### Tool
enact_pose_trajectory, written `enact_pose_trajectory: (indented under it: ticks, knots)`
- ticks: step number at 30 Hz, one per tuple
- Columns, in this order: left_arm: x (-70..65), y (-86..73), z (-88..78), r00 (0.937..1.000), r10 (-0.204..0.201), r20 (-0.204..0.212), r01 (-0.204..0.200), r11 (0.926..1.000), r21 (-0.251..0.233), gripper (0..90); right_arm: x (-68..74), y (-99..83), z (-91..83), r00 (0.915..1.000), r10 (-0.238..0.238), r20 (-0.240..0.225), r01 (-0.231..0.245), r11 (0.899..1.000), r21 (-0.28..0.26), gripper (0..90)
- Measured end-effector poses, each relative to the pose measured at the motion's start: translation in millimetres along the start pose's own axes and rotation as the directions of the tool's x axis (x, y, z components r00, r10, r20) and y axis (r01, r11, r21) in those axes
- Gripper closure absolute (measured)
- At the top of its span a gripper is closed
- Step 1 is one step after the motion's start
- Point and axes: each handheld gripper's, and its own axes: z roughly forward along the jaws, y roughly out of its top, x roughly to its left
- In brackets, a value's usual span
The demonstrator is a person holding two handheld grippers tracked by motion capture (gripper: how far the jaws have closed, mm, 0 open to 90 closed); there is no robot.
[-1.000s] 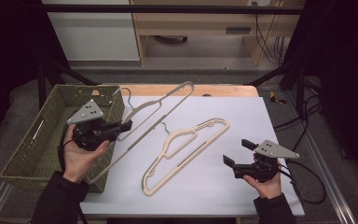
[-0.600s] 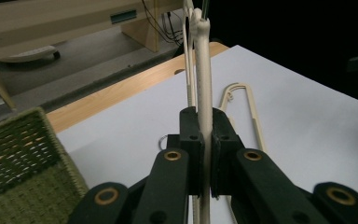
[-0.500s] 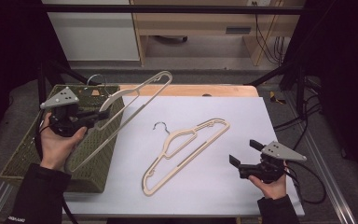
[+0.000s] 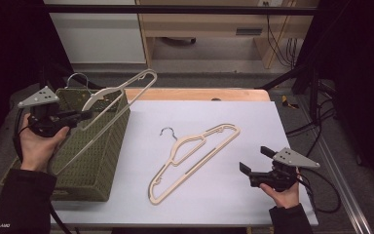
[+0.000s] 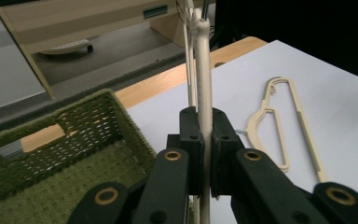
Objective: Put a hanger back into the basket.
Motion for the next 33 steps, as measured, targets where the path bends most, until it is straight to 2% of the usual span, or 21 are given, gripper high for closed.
enact_pose_trajectory:
  ticks: [8,14,19,27,33]
  knots:
    - [26.8,-12.2,-8.9,0.9991,0.006,-0.043,-0.006,1.0,0.004,86.0,-0.2,0.1,0.1,1.0,0.003,0.0,-0.003,1.0,0.0,5.4]
    - [47.2,-26.9,-15.7,0.998,-0.004,-0.063,0.005,0.9999,0.015,86.0,-0.3,-0.1,1.0,1.0,0.002,0.003,-0.002,1.0,0.003,5.4]
    - [58.1,-38.1,-19.2,0.996,0.005,-0.089,-0.002,0.9995,0.032,85.9,-0.1,-0.8,2.1,1.0,0.005,0.003,-0.005,1.0,0.007,5.4]
    - [67.7,-56.1,-23.4,0.9926,0.01,-0.121,-0.002,0.9977,0.067,86.0,-0.1,-1.4,3.4,1.0,-0.002,0.0,0.002,1.0,0.014,5.3]
    - [68.9,-73.5,-19.9,0.9901,-0.001,-0.14,0.014,0.9957,0.091,86.0,1.1,-1.8,5.0,1.0,0.002,-0.003,-0.002,1.0,0.016,5.4]
